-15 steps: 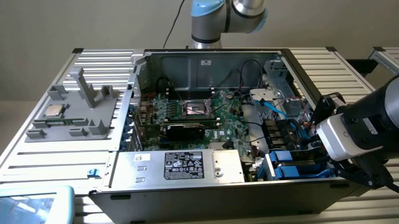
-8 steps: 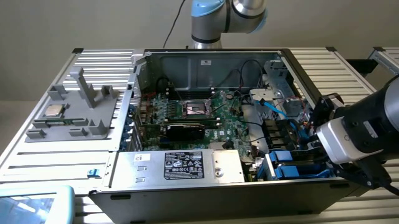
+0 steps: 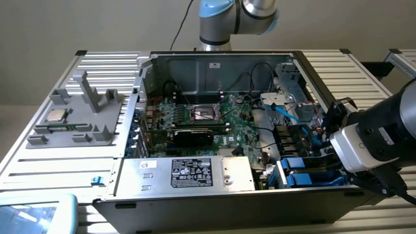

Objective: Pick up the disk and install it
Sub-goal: 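Insert the first disk wire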

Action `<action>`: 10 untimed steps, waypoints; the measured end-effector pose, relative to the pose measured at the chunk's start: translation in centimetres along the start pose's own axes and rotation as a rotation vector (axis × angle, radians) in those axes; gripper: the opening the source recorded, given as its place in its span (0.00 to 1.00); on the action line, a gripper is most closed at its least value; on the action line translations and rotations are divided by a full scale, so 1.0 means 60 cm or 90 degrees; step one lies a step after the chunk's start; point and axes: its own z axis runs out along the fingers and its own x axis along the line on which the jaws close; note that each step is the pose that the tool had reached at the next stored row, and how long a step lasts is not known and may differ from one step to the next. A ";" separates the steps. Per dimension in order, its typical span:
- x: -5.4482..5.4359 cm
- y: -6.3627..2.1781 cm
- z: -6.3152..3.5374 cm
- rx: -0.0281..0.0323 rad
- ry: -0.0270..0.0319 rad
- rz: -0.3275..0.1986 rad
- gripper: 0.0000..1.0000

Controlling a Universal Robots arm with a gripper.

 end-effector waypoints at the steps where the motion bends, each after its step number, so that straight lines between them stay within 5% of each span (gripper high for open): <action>1: 0.000 0.000 0.000 -0.0002 -0.0001 -0.001 0.43; 10: -0.002 -0.001 -0.002 -0.0019 -0.0008 -0.005 0.43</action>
